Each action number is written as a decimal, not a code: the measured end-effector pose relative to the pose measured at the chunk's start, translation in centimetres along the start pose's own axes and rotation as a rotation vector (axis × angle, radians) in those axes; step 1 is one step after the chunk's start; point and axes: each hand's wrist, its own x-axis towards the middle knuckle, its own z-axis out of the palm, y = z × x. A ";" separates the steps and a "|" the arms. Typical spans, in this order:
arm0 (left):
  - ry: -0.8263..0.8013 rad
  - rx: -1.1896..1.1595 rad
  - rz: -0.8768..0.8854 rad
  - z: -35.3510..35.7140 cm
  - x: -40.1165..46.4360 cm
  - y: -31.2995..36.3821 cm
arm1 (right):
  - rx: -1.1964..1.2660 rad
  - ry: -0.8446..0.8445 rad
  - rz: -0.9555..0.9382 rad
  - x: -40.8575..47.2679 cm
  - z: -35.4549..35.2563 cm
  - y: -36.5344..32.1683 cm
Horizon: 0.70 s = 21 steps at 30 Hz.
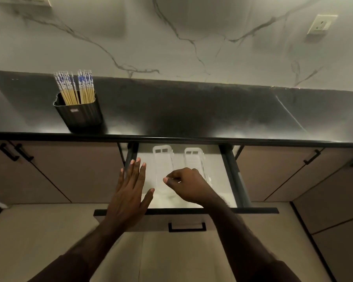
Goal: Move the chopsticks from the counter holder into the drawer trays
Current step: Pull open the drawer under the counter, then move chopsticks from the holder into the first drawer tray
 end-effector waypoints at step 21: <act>0.263 -0.179 0.069 -15.6 8.2 -25.0 | 0.096 0.302 -0.252 14.5 6.6 -26.1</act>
